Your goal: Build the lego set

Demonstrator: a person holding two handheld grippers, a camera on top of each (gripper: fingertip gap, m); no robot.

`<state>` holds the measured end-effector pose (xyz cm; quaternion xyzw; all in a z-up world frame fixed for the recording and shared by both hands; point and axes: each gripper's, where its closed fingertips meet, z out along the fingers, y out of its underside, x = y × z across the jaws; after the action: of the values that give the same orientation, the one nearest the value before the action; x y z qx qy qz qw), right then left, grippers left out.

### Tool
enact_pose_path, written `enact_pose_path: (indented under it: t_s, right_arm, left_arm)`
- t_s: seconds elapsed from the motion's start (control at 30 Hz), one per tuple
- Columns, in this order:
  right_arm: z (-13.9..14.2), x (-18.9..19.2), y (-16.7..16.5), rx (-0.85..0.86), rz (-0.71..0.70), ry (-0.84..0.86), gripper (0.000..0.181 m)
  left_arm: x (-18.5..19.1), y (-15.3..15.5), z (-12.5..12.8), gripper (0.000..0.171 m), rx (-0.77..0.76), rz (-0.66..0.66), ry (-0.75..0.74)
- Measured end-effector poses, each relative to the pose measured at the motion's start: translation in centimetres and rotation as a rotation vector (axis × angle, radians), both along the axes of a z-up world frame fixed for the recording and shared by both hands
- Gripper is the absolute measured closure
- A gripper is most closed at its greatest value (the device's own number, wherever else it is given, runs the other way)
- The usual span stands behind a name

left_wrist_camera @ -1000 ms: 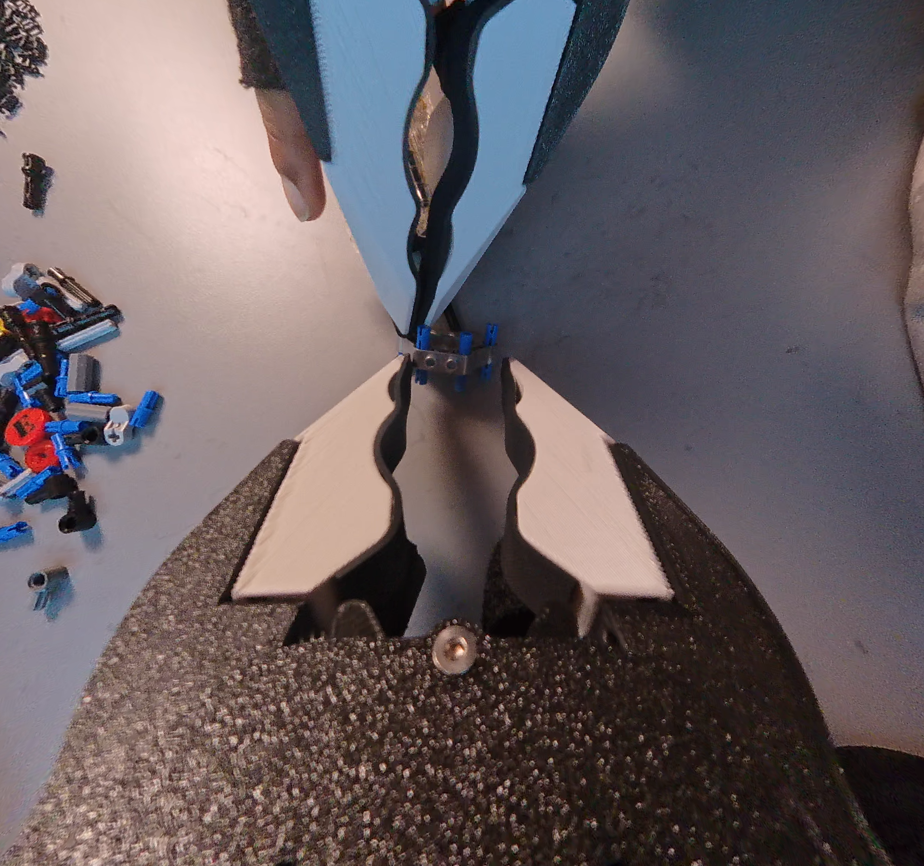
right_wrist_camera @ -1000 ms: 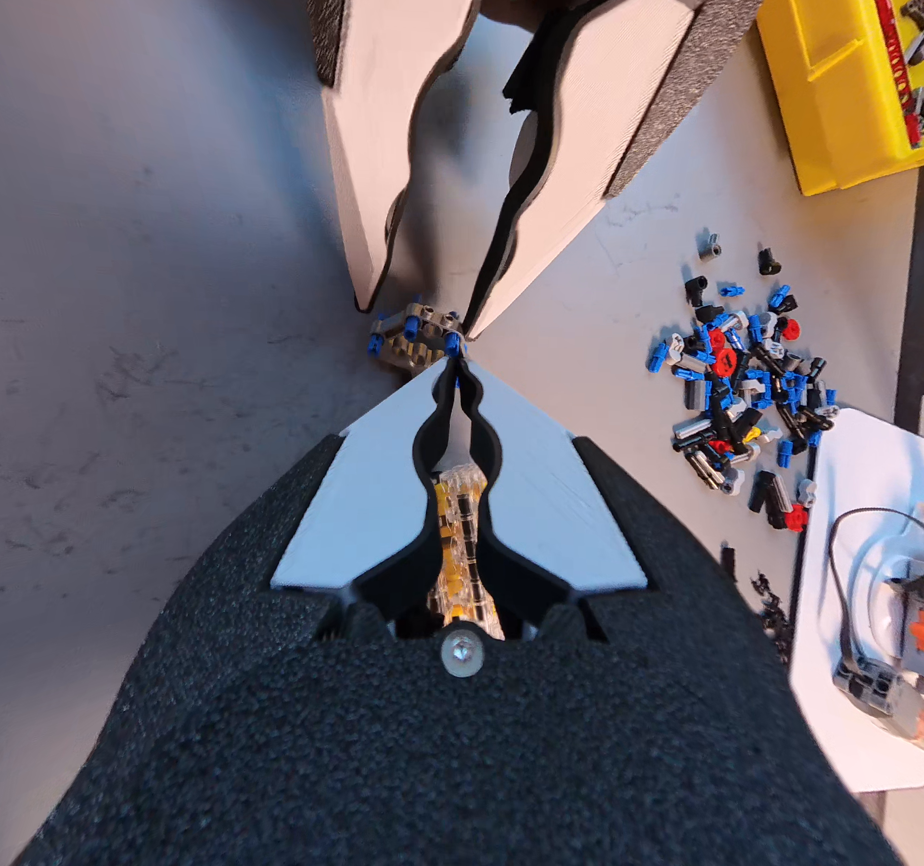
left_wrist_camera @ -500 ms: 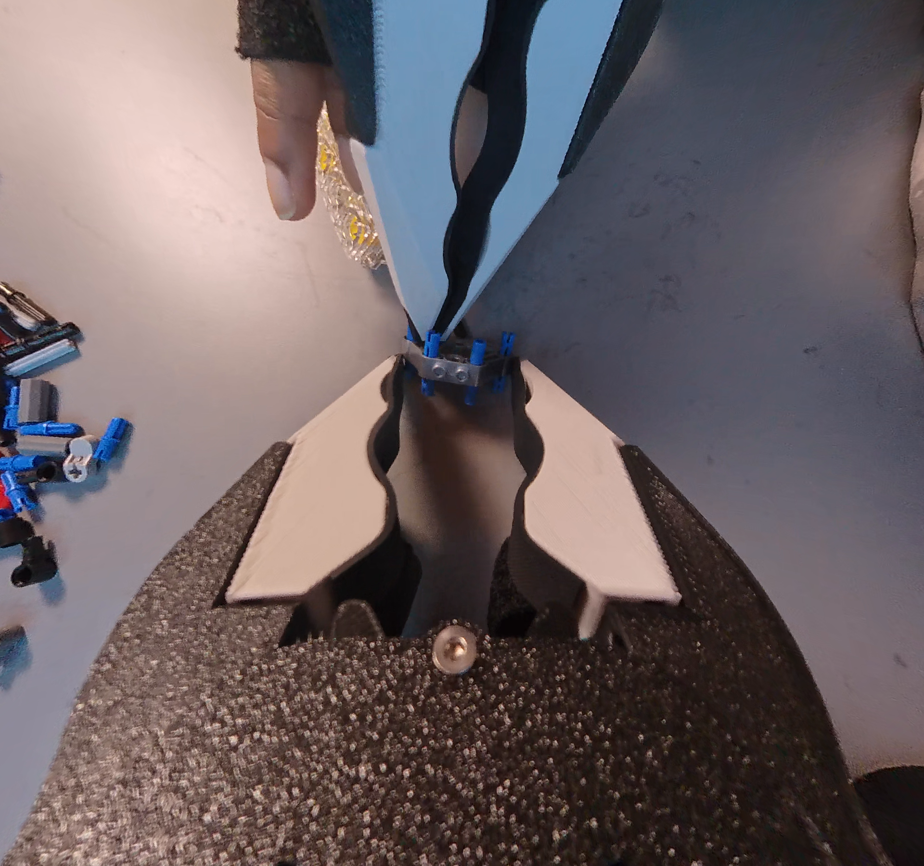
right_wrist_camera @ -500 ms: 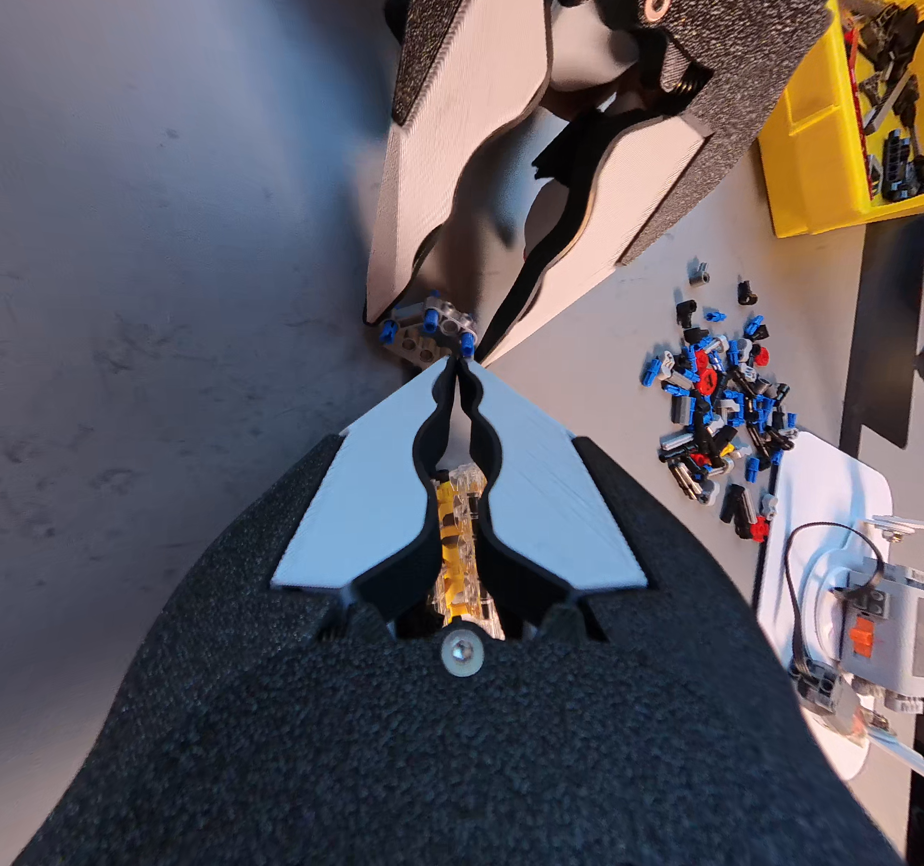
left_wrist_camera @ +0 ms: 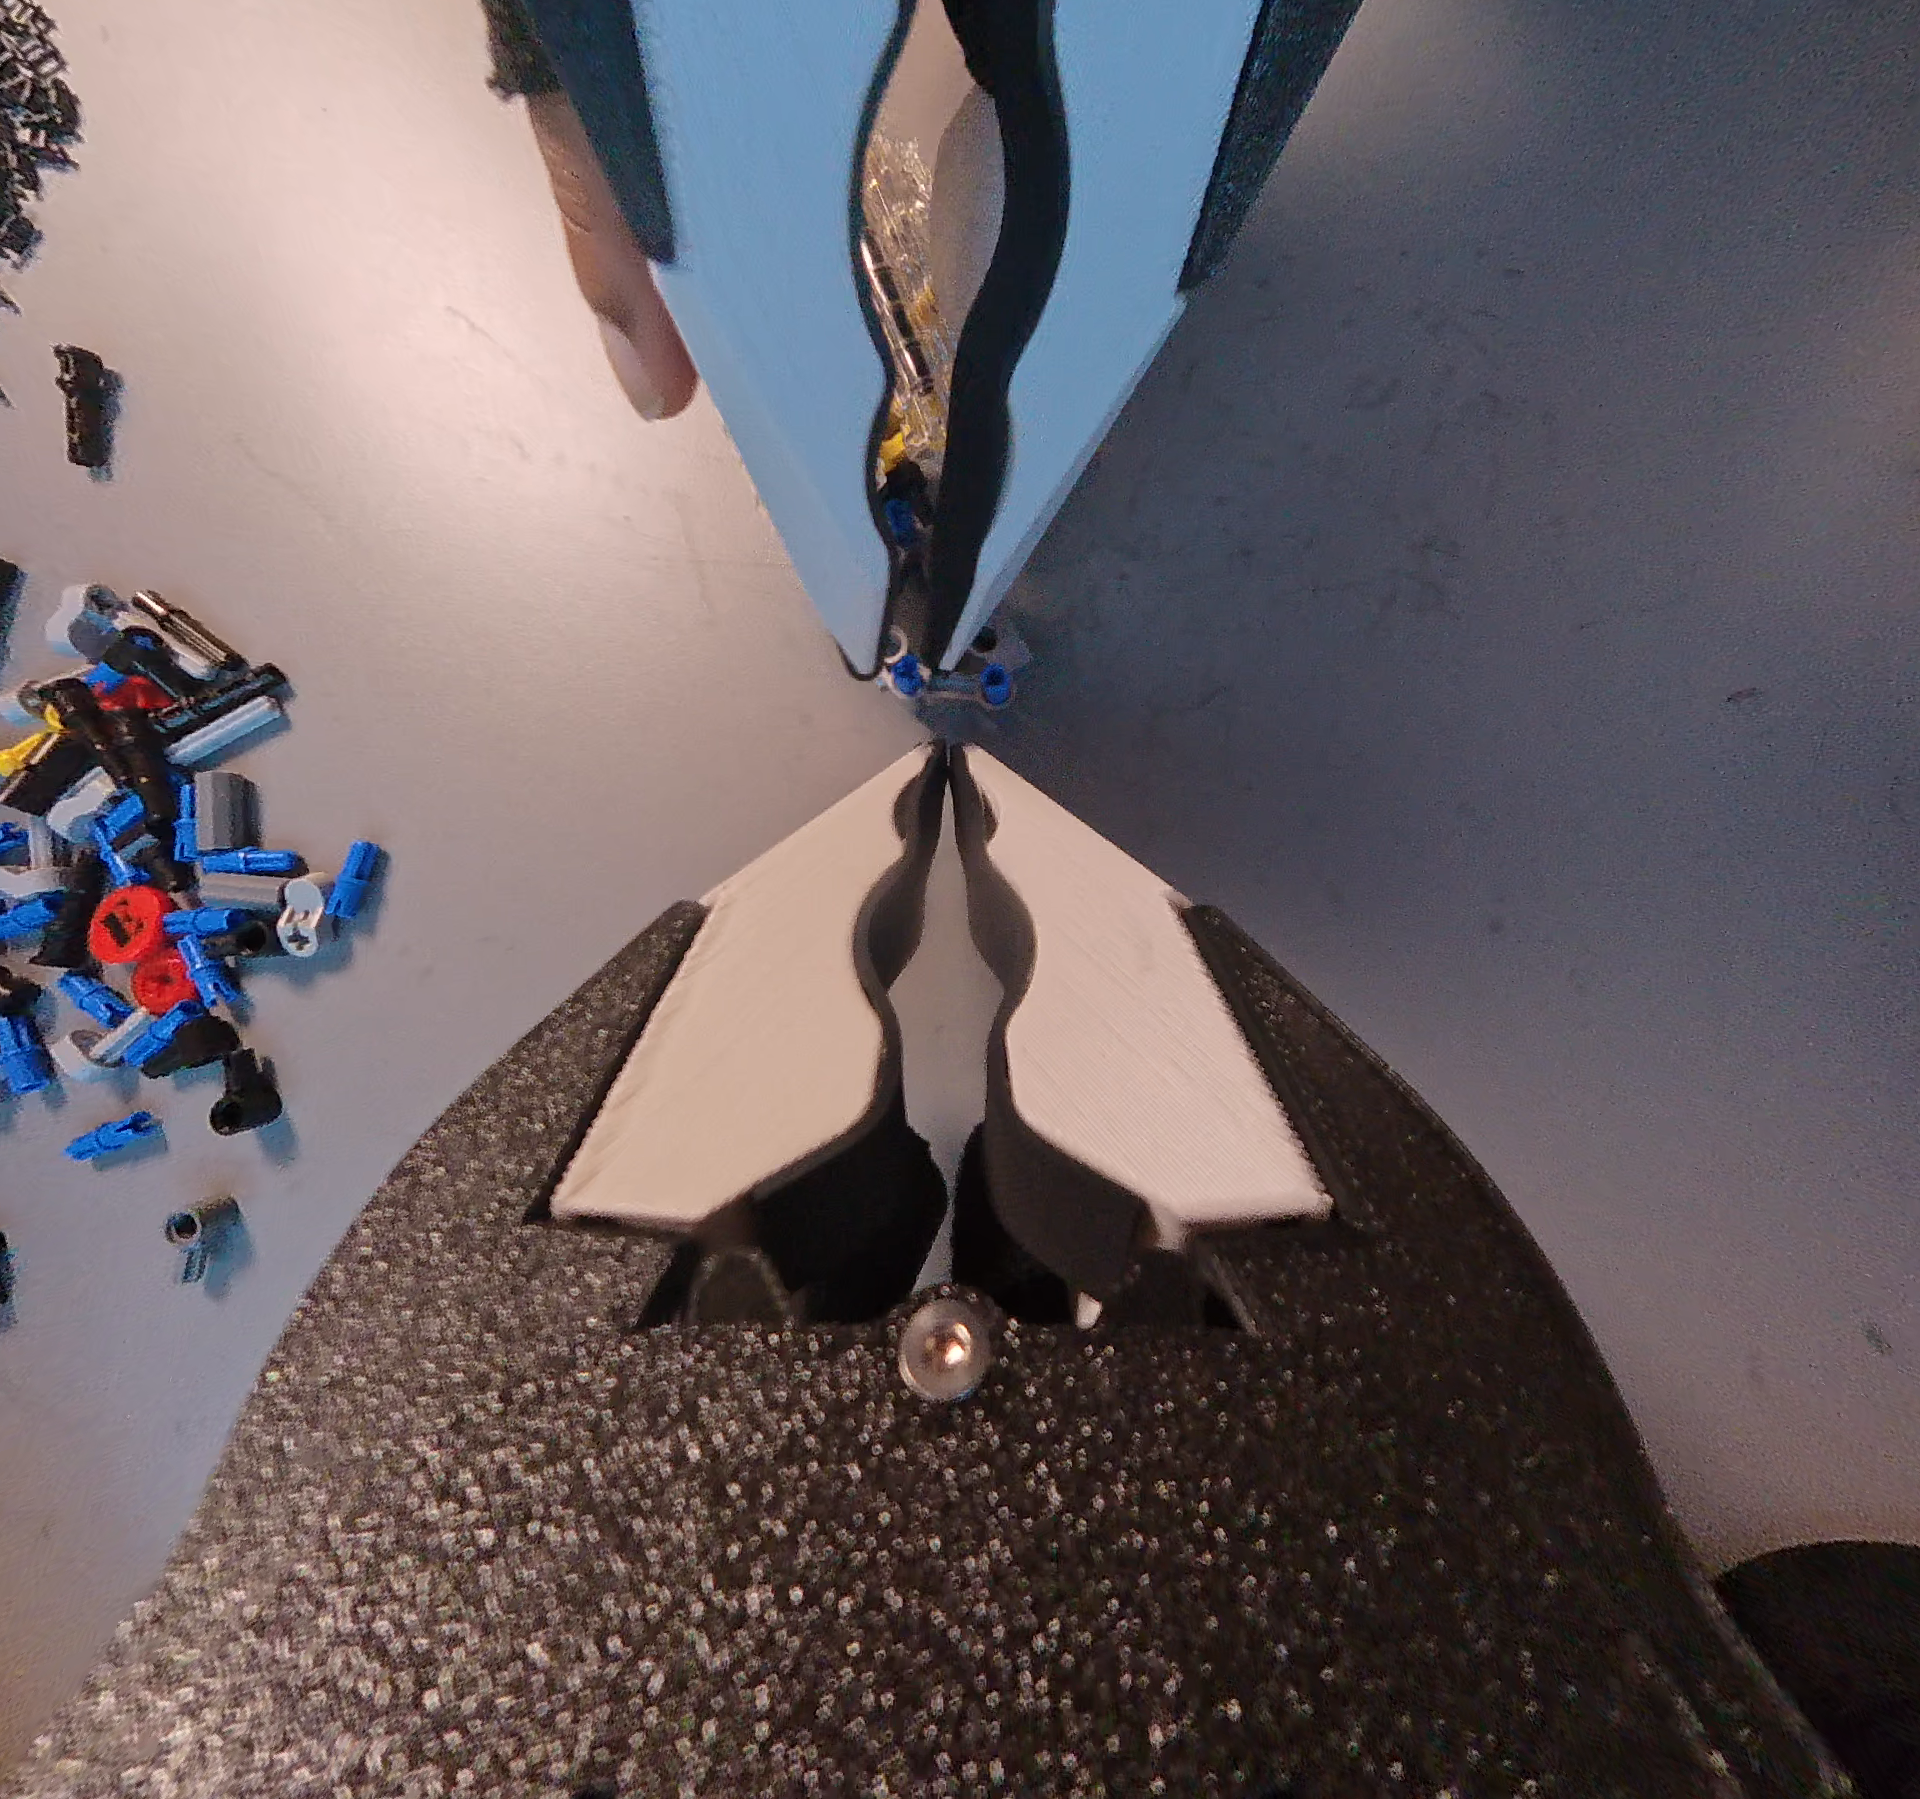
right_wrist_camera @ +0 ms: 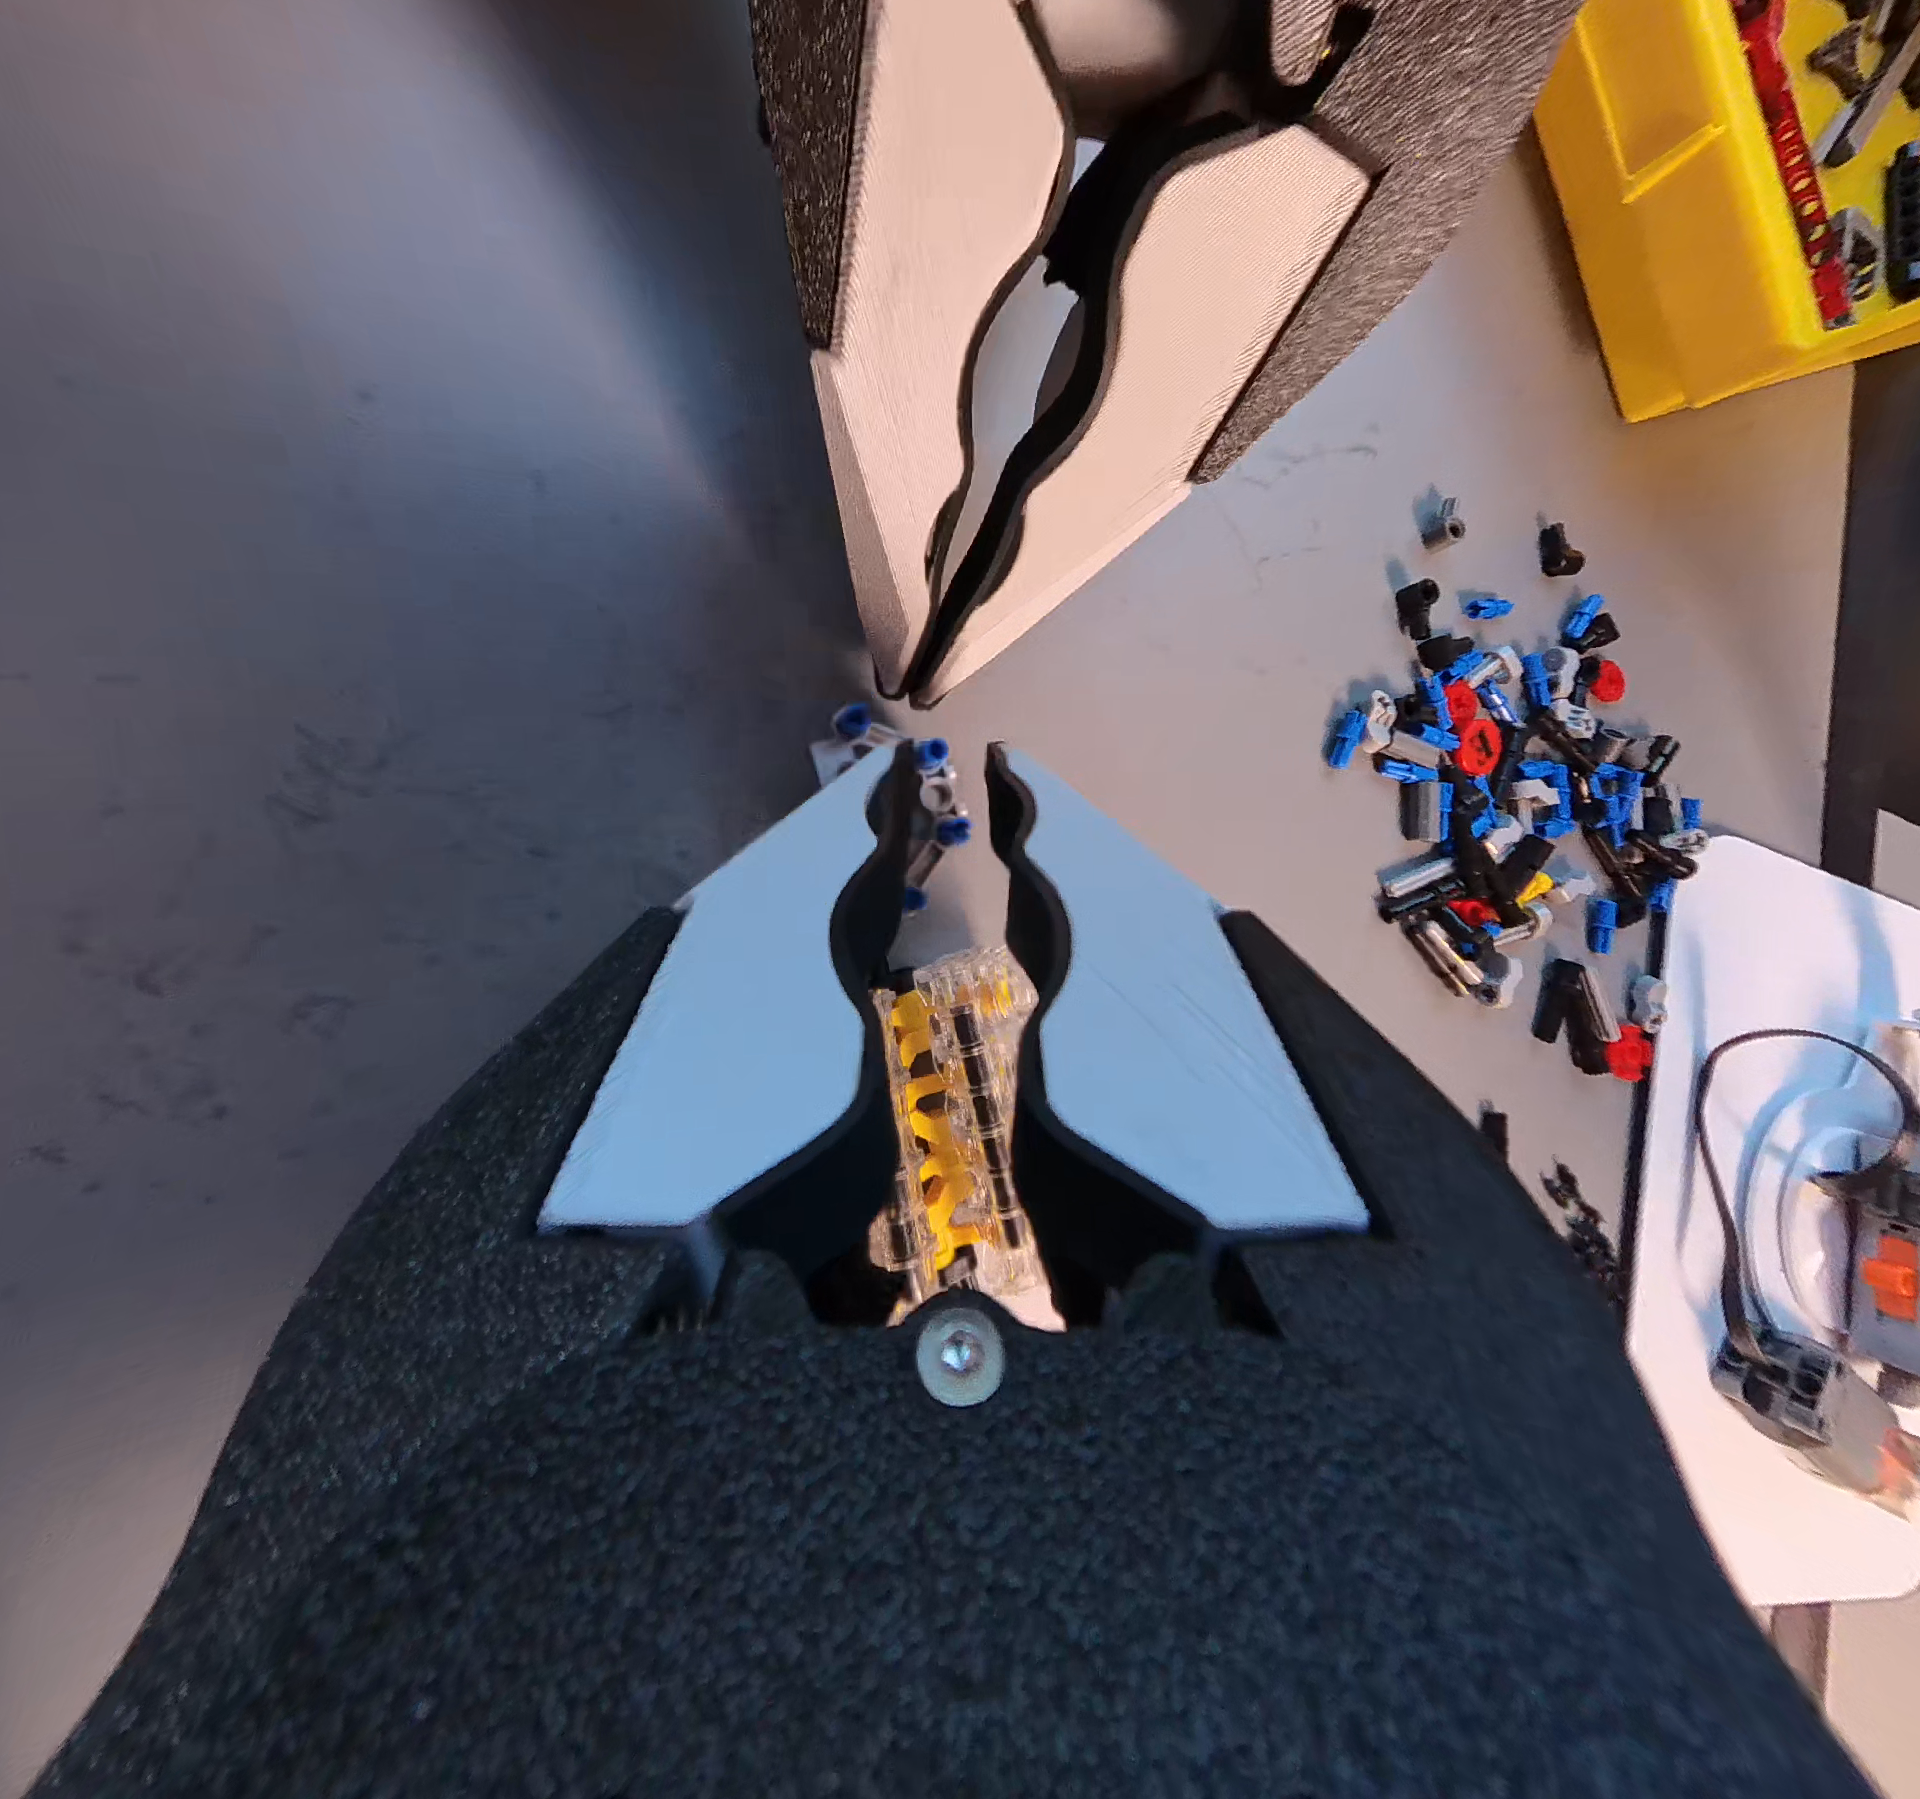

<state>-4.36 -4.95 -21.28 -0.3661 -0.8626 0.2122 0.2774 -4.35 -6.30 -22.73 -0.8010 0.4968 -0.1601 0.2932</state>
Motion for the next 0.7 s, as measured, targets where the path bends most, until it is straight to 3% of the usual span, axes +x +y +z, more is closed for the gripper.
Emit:
enact_pose_path:
  t_s: [0.1,0.23,0.3,0.37,0.53,0.6,0.63,0.7]
  right_arm:
    - [-1.0,0.4,0.3,0.041,0.015,-0.047,0.18]
    - [0.1,0.3,0.5,0.002,-0.012,0.015,0.179]
    - [0.8,0.4,1.0,-0.029,-0.035,0.031,0.17]
    - [1.1,0.6,1.2,-0.05,-0.037,0.009,0.162]
    - [-0.5,1.6,0.4,-0.079,0.048,-0.236,0.139]
    - [-1.4,1.1,0.5,-0.064,0.059,-0.304,0.143]
    - [-1.8,1.1,0.3,-0.058,0.076,-0.332,0.155]
    - [-1.9,0.6,0.3,-0.032,0.105,-0.319,0.155]
  left_arm:
    - [0.0,0.1,0.0,0.171,0.006,0.002,0.009]
    - [-0.5,0.2,0.3,0.166,0.012,0.033,-0.017]
    - [-0.7,0.2,0.0,0.153,-0.011,0.051,-0.027]
    - [-0.8,0.2,-0.3,0.152,-0.017,0.055,-0.03]
    - [-0.8,0.4,0.0,0.15,-0.011,0.061,-0.051]
    - [-1.0,0.4,0.5,0.15,-0.014,0.068,-0.092]
    - [-1.1,0.2,0.8,0.149,-0.02,0.07,-0.121]
    - [-1.4,-0.2,1.4,0.143,-0.035,0.072,-0.188]
